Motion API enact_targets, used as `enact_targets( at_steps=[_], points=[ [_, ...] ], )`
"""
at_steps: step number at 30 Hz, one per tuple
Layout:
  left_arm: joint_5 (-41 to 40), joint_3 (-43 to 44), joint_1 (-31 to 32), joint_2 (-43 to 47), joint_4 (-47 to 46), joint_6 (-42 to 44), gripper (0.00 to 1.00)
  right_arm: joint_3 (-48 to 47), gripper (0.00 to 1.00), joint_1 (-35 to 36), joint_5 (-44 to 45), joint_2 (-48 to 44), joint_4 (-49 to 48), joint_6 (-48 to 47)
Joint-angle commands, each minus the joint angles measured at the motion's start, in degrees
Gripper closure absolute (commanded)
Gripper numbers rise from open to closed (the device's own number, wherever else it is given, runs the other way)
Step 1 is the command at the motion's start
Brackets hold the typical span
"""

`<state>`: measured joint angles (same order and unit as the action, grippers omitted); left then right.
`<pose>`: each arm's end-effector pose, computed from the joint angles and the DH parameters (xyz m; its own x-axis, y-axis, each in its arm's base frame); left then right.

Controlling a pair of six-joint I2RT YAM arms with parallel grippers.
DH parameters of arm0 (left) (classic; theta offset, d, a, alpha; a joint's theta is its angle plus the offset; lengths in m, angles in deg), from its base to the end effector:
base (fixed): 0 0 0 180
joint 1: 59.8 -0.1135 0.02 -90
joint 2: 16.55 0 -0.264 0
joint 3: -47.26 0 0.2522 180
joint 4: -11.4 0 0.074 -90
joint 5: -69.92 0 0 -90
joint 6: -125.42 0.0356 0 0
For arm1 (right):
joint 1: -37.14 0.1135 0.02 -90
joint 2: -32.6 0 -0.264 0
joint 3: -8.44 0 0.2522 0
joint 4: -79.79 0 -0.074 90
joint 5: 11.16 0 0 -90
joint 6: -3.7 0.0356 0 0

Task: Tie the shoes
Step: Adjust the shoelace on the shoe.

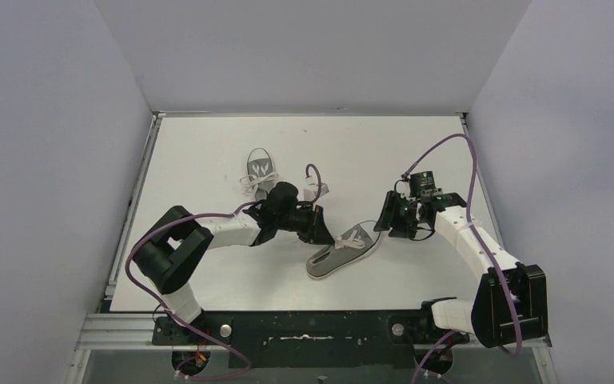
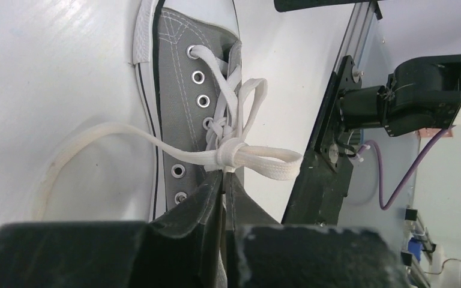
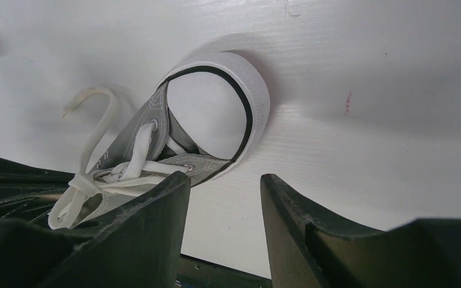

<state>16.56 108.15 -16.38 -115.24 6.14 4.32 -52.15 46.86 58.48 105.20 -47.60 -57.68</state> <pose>0.2364 -0.2530 0.1647 -0.8082 0.1941 -0.5560 0.5833 0.3939 -0.7103 0.2283 0.0517 0.2159 -0.9279 0.2967 -0.2257 0.1586 0.8621 0.4812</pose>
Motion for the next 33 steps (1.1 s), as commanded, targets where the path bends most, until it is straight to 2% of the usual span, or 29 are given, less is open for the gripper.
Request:
enact_targets(
  at_steps=[1,6,11,18,21,26,30,33],
  points=[
    [2.28,1.73,-0.35,1.45,-2.24,0.93,1.0,-1.71,0.52,-0.16,0.19,-0.96,-0.12,-2.24],
    [3.18,-0.38,-0.9,4.06,0.81,1.33,1.0,-3.39,0.49,0.83,-6.58,-0.09,-4.53,-9.8],
    [3.96,-2.87,-2.15,6.28,2.47,1.96,1.0,-6.69,0.43,3.16,-9.17,1.44,-7.88,-20.7],
    [5.04,-2.57,-3.19,6.33,5.3,2.89,1.0,-9.83,0.41,4.65,-17.1,5.14,-10.38,-27.71],
    [5.58,-3.07,-3.62,6.28,4.71,2.61,1.0,-9.33,0.4,5.38,-23.44,5.03,-10.76,-36.6],
    [7.23,-3.53,-4.26,6.9,5.57,2.69,1.0,-7.21,0.38,5.82,-26.42,2.87,-11.41,-53.73],
    [8.31,-3.01,-4.22,6.28,5.32,2.39,1.0,-6.1,0.37,5.51,-30.81,4.23,-12.85,-60.57],
    [8.84,-2.19,-3.87,5.77,4.83,1.81,1.0,-7.62,0.41,4.0,-35.2,7.31,-10.93,-61.57]
  ],
)
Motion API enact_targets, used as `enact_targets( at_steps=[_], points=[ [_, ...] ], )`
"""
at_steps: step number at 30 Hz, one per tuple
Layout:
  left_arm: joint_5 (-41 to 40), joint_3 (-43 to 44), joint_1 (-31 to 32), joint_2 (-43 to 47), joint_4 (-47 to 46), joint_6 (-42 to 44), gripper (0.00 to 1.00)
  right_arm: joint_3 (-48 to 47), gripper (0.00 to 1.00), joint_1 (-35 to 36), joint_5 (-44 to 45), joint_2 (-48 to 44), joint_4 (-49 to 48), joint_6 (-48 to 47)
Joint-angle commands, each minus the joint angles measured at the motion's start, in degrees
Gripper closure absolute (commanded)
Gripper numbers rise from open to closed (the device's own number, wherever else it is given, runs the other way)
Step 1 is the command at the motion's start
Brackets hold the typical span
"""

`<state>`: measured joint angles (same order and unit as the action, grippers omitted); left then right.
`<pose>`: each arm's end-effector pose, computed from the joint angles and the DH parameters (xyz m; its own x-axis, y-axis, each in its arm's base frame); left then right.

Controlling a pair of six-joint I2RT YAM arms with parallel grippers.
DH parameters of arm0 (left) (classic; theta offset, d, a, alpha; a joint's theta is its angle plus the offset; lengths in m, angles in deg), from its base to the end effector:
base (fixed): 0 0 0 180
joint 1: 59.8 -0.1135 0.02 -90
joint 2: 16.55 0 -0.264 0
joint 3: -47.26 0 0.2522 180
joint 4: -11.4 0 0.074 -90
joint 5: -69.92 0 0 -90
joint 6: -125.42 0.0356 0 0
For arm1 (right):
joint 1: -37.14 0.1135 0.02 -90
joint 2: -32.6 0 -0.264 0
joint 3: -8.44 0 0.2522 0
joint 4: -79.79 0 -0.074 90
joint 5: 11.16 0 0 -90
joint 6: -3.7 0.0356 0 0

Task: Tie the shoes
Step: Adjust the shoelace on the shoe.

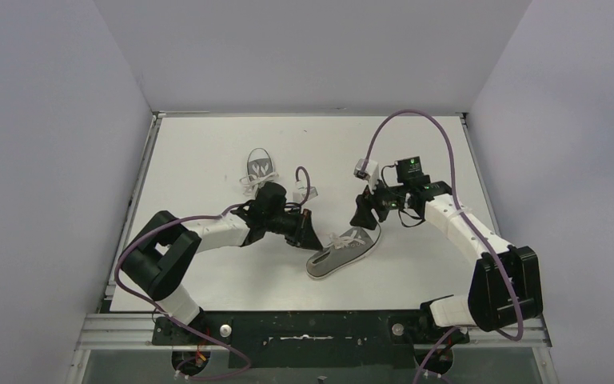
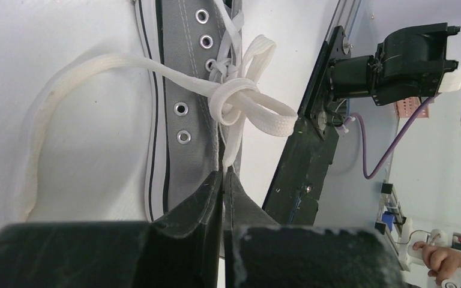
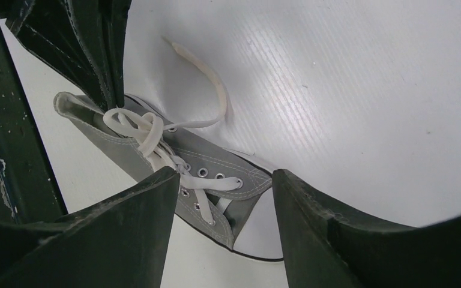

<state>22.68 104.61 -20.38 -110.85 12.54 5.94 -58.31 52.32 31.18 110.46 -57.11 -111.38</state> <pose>0.2320 -0.2220 0.1634 -0.8474 0.2289 -0.4790 0.5307 0.3911 -0.7519 0.2530 0.0959 0.2435 -0.4575 -0.4199 -0.7838 -0.8694 0.3962 0.2952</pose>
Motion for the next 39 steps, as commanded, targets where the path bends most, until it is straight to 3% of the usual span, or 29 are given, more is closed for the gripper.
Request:
enact_targets(
  at_steps=[1,10,16,33,37,39],
  points=[
    [2.77,1.83,0.44,1.18,-1.62,-0.02,1.0,-1.57,0.43,-0.77,-8.67,2.52,-1.12,-7.88],
    [3.01,3.69,1.8,0.34,-1.53,-0.02,1.0,1.36,0.56,4.57,-6.79,3.2,0.29,-8.29],
    [3.81,3.46,1.8,0.01,-1.1,0.39,1.0,-0.53,0.76,5.9,-4.3,6.19,2.15,-10.12],
    [4.53,3.69,1.8,-0.54,-2.41,-0.59,1.0,-2.21,0.68,8.46,-4.9,9.49,4.63,-14.08],
    [4.73,3.44,1.87,-0.48,-2.48,-0.7,1.0,-2.45,0.72,8.53,-4.29,10.08,4.16,-13.82],
    [4.83,3.34,1.84,-0.45,-2.49,-0.77,1.0,-2.67,0.81,8.61,-4.41,10.11,4.1,-13.41]
  ],
)
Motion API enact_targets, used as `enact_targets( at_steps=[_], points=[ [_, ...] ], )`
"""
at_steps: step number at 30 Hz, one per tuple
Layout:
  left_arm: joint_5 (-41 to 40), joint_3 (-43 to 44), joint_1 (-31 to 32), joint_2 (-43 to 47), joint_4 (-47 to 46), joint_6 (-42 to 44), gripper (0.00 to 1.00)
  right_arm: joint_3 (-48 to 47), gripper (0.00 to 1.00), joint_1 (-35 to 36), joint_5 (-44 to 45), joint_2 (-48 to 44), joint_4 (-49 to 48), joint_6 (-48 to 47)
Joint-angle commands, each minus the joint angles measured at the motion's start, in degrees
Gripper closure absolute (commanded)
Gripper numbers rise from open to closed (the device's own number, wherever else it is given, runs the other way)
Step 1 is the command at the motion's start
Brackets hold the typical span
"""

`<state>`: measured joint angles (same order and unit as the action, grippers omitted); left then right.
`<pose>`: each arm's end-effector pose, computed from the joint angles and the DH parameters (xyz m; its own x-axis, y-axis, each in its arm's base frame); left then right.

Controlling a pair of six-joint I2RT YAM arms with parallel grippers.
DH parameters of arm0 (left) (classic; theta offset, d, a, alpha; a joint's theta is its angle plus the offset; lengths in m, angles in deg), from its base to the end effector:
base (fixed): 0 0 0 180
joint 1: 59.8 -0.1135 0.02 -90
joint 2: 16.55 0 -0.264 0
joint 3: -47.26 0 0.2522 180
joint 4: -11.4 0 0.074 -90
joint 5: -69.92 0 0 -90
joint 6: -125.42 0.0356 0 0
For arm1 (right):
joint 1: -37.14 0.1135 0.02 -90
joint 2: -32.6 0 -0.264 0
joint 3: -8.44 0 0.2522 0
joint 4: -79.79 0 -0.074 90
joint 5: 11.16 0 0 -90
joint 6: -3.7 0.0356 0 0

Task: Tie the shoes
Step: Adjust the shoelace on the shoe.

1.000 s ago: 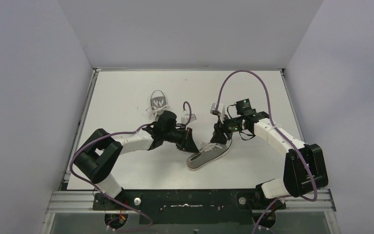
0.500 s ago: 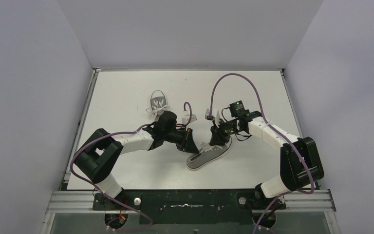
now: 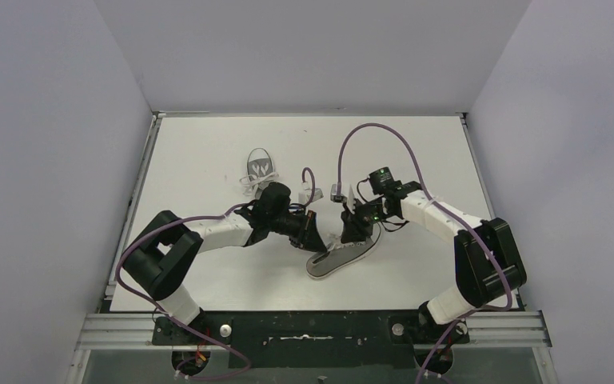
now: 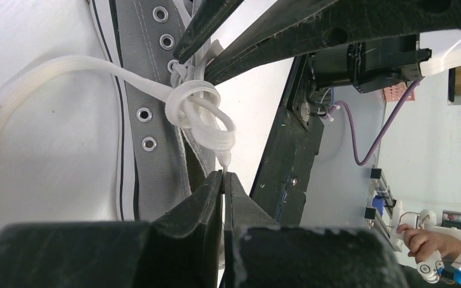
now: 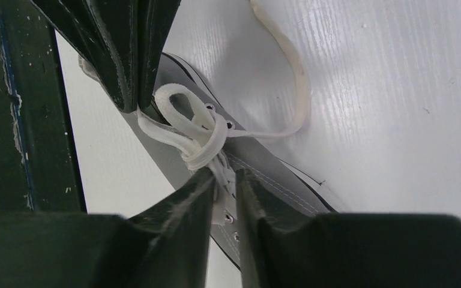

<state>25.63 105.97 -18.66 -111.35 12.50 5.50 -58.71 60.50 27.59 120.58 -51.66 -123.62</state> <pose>0.2277 -0.2328 0.1683 -0.8379 0.2695 -0.4746 0.5433 0.3290 -0.7724 0.2463 0.1366 0.1975 -0.3800 -0.5775 -0.7226 -0.9188 0.1454 0.3670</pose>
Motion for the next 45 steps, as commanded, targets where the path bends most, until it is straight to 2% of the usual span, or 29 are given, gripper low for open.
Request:
enact_targets(
  at_steps=[1,4,11,15,29,34,45],
  points=[
    [1.84,1.94,0.04,0.06,-2.4,-0.39,1.0,-2.37,0.87,0.44,-0.74,-0.01,-1.27,-0.99],
    [1.47,1.66,0.08,0.34,-1.76,-0.41,1.0,-2.91,1.0,0.4,-0.36,-0.45,1.3,-1.37],
    [-0.23,-1.0,-0.93,2.88,1.81,0.49,1.0,-0.41,1.0,0.75,0.16,-4.28,4.5,-0.97],
    [-1.02,-2.83,-2.39,4.65,3.02,0.99,1.0,0.42,0.96,1.35,0.13,-4.51,4.13,0.28],
    [-4.62,-4.53,-6.09,11.42,12.57,5.78,1.0,4.17,0.93,3.13,1.9,-5.89,-5.63,11.28],
    [-5.26,-2.6,-8.36,9.18,15.72,8.4,1.0,5.68,0.9,3.25,4.69,-6.74,-10.29,15.97],
    [-7.53,1.01,-9.59,6.51,17.76,10.81,1.0,5.38,0.87,3.88,3.71,-5.89,-10.27,15.0]
  ],
)
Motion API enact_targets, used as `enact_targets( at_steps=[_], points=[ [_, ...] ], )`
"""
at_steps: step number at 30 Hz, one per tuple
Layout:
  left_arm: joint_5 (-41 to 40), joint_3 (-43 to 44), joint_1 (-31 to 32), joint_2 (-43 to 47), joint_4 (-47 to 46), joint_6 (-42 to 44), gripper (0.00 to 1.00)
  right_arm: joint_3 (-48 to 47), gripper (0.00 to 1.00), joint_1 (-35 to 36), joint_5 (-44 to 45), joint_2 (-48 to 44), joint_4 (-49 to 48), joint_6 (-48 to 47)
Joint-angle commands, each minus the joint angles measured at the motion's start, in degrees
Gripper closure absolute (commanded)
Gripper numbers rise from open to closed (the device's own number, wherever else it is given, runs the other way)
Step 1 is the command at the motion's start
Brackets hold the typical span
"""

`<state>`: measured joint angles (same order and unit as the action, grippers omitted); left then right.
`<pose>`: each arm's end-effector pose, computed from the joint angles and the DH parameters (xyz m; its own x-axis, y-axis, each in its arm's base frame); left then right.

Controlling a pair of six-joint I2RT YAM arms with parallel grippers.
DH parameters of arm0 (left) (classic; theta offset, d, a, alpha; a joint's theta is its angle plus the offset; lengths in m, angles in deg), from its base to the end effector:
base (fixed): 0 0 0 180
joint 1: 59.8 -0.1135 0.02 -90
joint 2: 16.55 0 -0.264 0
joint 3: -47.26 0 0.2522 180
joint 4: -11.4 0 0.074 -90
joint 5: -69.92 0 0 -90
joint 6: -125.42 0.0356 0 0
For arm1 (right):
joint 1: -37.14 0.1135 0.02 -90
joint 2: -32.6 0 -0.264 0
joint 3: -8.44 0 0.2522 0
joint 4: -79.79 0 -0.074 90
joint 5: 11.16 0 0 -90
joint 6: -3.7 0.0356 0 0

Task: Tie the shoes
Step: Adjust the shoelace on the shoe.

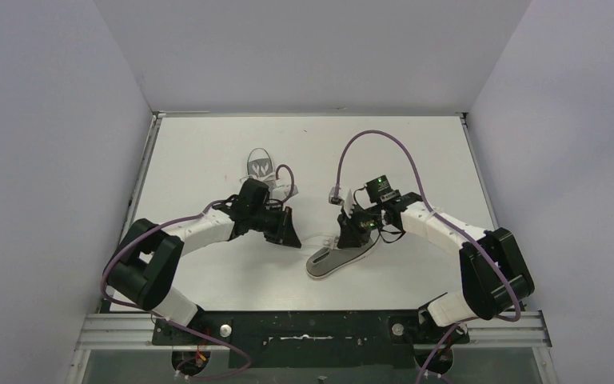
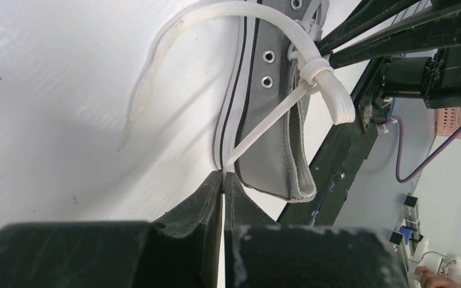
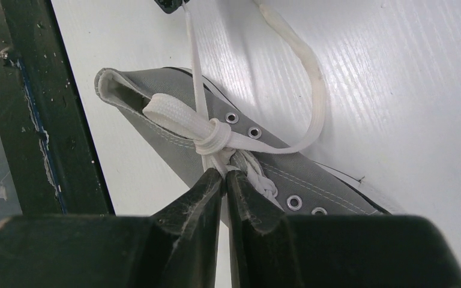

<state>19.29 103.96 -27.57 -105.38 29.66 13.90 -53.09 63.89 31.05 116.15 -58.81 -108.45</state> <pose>0.2357 -0.1753 0.1651 -0.8830 0.2215 -0.4139 0.4627 0.5584 -0.6885 0.2274 0.1442 0.1937 -0.5141 -0.5428 -0.6642 -0.8553 0.2657 0.4448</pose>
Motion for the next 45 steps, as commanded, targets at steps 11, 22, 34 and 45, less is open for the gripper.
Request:
enact_targets(
  at_steps=[11,22,34,45],
  points=[
    [2.7,1.96,0.52,-1.42,-6.46,-2.11,1.0,-1.83,0.64,0.81,2.16,-3.33,-0.66,-3.63],
    [2.96,1.14,2.75,-1.96,-6.49,-1.21,1.0,-0.9,0.36,1.12,3.43,-9.08,5.38,-20.61],
    [4.04,2.15,2.59,-2.22,-4.77,0.33,1.0,3.02,0.42,2.72,3.52,-9.49,-3.62,-18.06],
    [4.83,2.15,2.4,-2.23,-4.58,0.6,1.0,2.5,0.64,4.62,4.46,-6.7,-5.24,-16.65]
  ],
)
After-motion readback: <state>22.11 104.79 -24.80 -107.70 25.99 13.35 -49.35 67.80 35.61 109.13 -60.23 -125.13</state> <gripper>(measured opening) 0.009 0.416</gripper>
